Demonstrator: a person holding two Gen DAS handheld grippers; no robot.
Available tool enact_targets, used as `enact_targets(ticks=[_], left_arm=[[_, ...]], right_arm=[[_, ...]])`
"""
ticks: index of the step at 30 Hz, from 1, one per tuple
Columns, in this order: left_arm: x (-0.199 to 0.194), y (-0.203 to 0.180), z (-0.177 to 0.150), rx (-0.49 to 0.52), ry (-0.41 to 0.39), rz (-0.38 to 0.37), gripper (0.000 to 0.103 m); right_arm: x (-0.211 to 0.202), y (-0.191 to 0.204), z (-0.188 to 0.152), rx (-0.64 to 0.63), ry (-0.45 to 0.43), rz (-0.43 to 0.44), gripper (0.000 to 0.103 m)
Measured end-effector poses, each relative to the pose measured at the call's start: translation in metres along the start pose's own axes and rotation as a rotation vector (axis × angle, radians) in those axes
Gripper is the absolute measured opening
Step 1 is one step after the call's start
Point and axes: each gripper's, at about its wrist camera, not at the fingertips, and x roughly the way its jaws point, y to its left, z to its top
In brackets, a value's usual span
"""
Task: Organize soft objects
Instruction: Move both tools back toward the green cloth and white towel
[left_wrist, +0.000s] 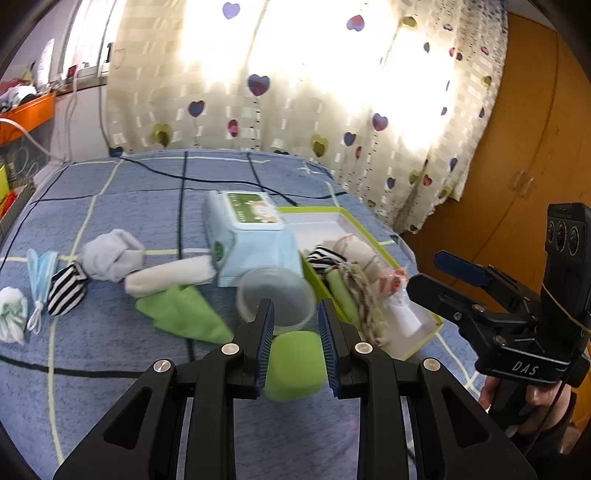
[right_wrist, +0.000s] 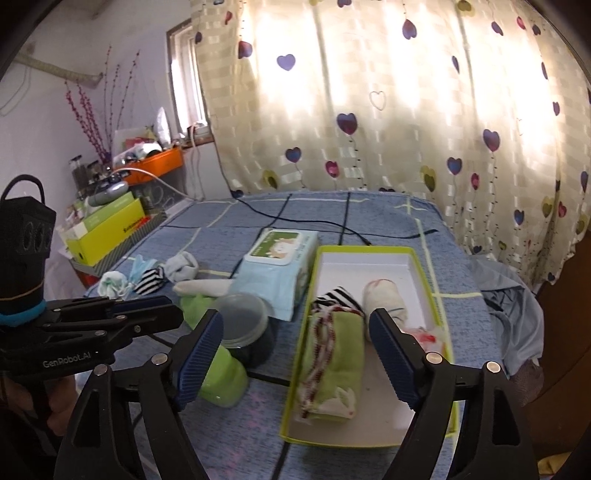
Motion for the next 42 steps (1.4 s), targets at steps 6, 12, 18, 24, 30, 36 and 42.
enact_targets(ticks=[6, 12, 18, 24, 30, 36, 42], left_arm=[[-0.005, 0.029, -0.007, -0.061, -0.003, 0.041, 0.026], [-0.008, 0.054, -0.01, -0.109, -0.006, 0.073, 0.026], [-0.004, 0.072, -0.012, -0.152, 0.005, 0.091, 0.026], [0.008, 0.079, -0.013, -0.159, 0.028, 0.093, 0.026], [0.032, 0.087, -0.01, -0.174, 0.067, 0.125, 0.028], [0.058, 0.087, -0.004, -0.151, 0.101, 0.135, 0.056], [0.082, 0.089, -0.001, -0.13, 0.147, 0.189, 0.056]], right_arm=[[0.01, 0.017, 0.003, -0.021, 0.012, 0.044, 0.082], [0.019, 0.029, 0.007, -0.044, 0.014, 0.069, 0.082], [0.022, 0.035, 0.01, -0.055, -0.003, 0.079, 0.082], [0.029, 0.043, 0.012, -0.072, 0.014, 0.115, 0.082], [0.034, 0.045, 0.016, -0.078, 0.009, 0.126, 0.082], [0.043, 0.04, 0.018, -0.074, 0.016, 0.135, 0.082], [0.052, 0.031, 0.017, -0.052, 0.025, 0.141, 0.082]])
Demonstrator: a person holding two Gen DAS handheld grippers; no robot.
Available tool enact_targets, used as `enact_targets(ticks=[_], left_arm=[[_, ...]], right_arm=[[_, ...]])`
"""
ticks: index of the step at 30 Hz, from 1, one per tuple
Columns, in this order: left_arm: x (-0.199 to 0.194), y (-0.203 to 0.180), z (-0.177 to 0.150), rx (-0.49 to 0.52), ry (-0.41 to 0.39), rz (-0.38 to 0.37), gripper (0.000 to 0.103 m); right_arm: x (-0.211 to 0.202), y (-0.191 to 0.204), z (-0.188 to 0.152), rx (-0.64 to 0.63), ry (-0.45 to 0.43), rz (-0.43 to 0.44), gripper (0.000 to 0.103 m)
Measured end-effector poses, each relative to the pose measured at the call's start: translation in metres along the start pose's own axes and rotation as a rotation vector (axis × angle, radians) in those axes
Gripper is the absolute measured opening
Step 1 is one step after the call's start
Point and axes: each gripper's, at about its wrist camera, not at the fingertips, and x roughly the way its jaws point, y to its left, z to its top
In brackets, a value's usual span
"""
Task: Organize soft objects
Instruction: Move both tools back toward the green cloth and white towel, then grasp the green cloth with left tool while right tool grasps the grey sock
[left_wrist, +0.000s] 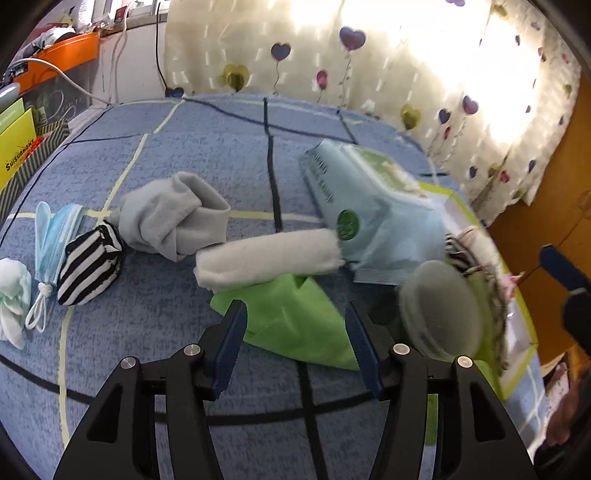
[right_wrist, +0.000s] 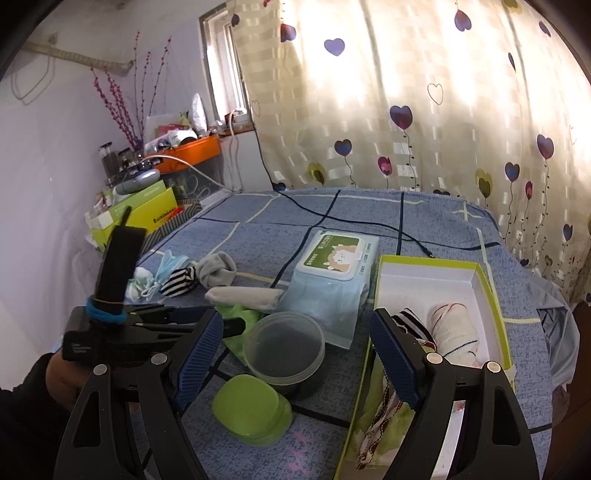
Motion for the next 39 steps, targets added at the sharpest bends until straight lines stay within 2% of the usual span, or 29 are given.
enact_targets(ticks=[2, 5, 6, 7, 9, 12, 22, 32, 36, 39], left_arm=[[0.009, 0.0, -0.001, 0.001, 0.031, 0.006, 0.056], [0.012, -0.007, -0.003, 0.052, 0.027, 0.046, 0.056], [0.013, -0.008, -0.004, 0.06, 0.022, 0.053, 0.053], [0.012, -0.007, -0.004, 0.063, 0.018, 0.065, 0.048], [0.011, -0.001, -0.004, 0.057, 0.016, 0.087, 0.017], [0.008, 0.01, -0.005, 0.018, 0.024, 0.055, 0.007], [-0.028, 0.035, -0.017, -0.033, -0.038, 0.008, 0.005], [-0.065, 0.082, -0.021, -0.123, -0.132, 0.023, 0.005], [-0.074, 0.095, -0.023, -0.147, -0.158, 0.022, 0.005], [-0.077, 0.102, -0.023, -0.161, -0.171, 0.019, 0.005]], right_arm=[[0.001, -0.002, 0.0, 0.001, 0.0, 0.003, 0.082], [0.003, -0.002, 0.0, 0.0, 0.003, 0.002, 0.082], [0.004, -0.002, 0.001, 0.0, 0.005, 0.002, 0.082], [0.006, -0.002, 0.001, -0.001, 0.007, 0.002, 0.082], [0.008, -0.001, 0.002, -0.005, 0.01, 0.003, 0.082], [0.011, 0.004, 0.004, -0.016, 0.018, 0.005, 0.082], [0.036, 0.036, 0.014, -0.121, 0.09, 0.011, 0.082], [0.095, 0.08, 0.035, -0.368, 0.244, 0.018, 0.082], [0.12, 0.089, 0.038, -0.41, 0.309, 0.019, 0.082], [0.136, 0.096, 0.046, -0.405, 0.336, 0.052, 0.082]])
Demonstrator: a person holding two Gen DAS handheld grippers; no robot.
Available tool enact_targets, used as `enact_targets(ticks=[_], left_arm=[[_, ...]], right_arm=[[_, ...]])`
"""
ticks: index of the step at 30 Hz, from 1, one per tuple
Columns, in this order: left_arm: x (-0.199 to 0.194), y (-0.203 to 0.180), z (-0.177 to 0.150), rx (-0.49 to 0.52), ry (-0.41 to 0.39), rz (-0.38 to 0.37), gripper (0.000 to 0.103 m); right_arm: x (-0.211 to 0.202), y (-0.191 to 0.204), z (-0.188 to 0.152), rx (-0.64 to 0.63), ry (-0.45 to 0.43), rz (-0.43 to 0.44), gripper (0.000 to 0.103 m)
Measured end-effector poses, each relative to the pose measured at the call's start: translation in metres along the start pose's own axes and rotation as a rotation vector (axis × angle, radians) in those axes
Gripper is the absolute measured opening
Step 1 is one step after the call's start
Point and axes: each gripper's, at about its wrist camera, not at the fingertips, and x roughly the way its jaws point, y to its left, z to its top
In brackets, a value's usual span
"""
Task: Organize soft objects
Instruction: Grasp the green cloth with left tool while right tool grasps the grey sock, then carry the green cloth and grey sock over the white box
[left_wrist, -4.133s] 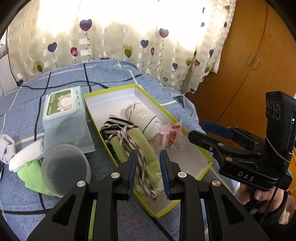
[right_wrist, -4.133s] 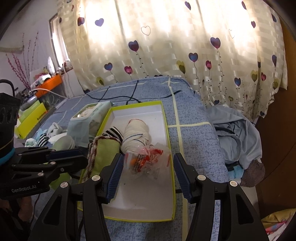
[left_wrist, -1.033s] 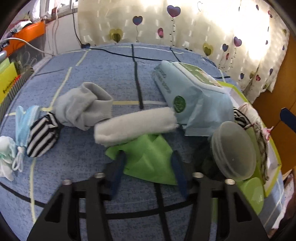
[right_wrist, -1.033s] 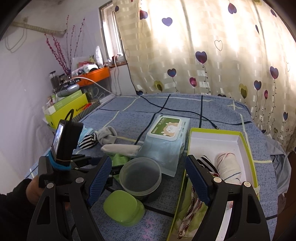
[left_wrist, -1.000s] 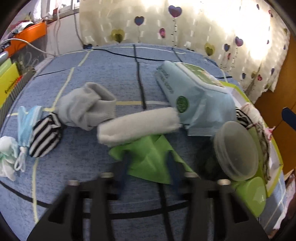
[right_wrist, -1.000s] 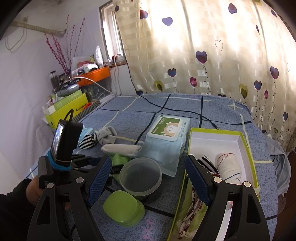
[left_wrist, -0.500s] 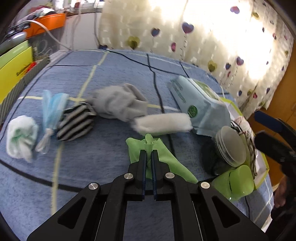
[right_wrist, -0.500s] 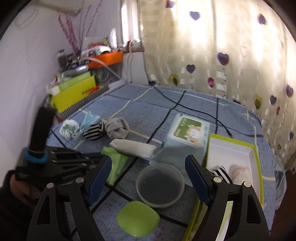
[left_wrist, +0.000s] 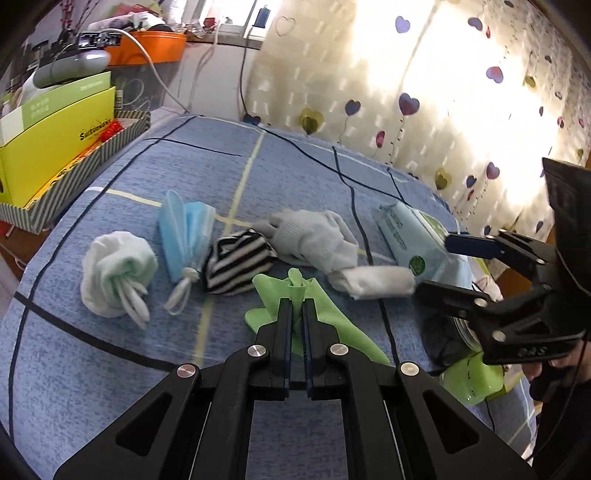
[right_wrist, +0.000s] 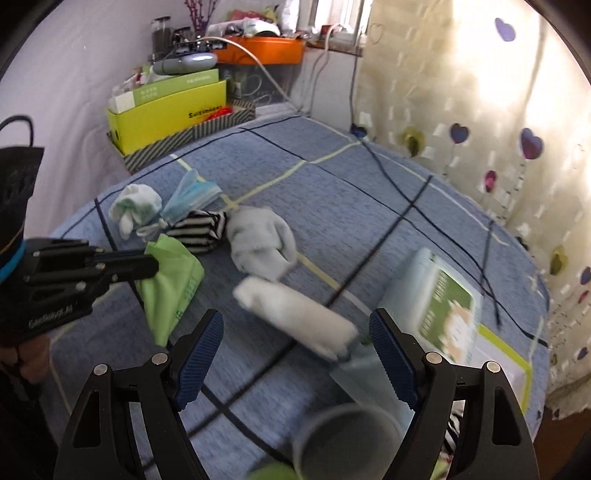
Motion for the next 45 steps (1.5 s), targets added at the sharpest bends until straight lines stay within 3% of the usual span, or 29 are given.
enact_targets(ticks=[15, 18, 19, 22, 25, 32, 45], left_arm=[[-0.008, 0.024, 0.007, -0.039, -0.037, -0.008, 0.005], [-0.007, 0.025, 0.007, -0.041, -0.034, -0.011, 0.005], [-0.007, 0.025, 0.007, -0.041, -0.032, -0.012, 0.005], [-0.007, 0.024, 0.006, -0.039, -0.032, -0.012, 0.005], [-0.009, 0.022, 0.006, -0.039, -0.037, -0.01, 0.005], [-0.026, 0.013, 0.008, -0.032, -0.083, -0.001, 0.005], [-0.059, -0.029, 0.009, 0.036, -0.152, -0.051, 0.005]], right_arm=[[0.089, 0.01, 0.061, -0.057, 0.169, 0.081, 0.081], [0.102, 0.01, 0.064, -0.046, 0.201, 0.097, 0.055], [0.104, 0.01, 0.064, -0.045, 0.208, 0.099, 0.042], [0.107, 0.016, 0.064, -0.058, 0.213, 0.097, 0.032], [0.095, 0.015, 0.064, -0.043, 0.179, 0.089, 0.025], [0.037, 0.011, 0.056, 0.011, 0.049, 0.08, 0.024], [-0.055, 0.008, -0.009, 0.167, -0.141, 0.081, 0.024]])
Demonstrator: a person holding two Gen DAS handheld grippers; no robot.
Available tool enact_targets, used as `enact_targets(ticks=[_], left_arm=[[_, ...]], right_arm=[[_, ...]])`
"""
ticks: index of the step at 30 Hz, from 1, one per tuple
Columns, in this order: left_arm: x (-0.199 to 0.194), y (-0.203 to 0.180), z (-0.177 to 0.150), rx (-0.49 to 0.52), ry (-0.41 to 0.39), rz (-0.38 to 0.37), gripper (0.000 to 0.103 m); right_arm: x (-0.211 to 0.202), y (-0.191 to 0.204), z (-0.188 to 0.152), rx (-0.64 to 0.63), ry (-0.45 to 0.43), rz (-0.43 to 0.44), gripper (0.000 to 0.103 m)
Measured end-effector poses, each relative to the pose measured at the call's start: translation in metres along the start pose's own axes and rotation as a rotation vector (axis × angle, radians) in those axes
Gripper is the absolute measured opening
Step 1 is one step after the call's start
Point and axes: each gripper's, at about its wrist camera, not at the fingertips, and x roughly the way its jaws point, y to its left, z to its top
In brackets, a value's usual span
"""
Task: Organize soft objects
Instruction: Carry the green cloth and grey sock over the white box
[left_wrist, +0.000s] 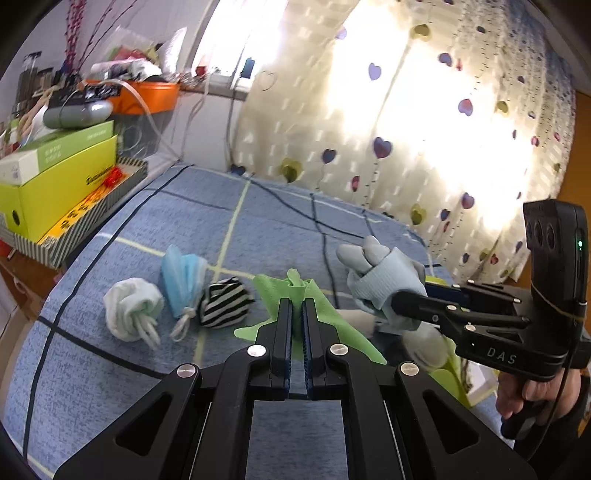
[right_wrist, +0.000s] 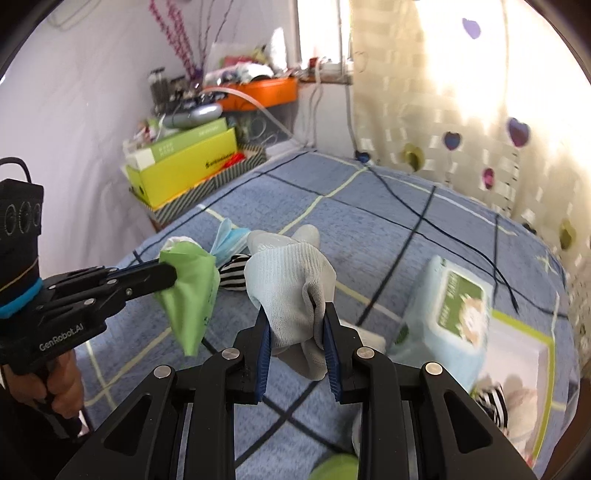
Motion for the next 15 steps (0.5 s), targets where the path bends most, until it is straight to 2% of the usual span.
enact_targets(ticks=[6, 15], left_arm=[[-0.002, -0.026, 0.001, 0.053, 0.005, -0.036, 0.005], [0.001, -0.061, 0.003, 0.117, 0.014, -0.047, 0.005]], right_arm=[[-0.03, -0.009, -0.018, 0.054, -0.058, -0.024, 0.024], [-0.057, -0.021, -0.044, 0.111, -0.113, -0.042, 0.024]])
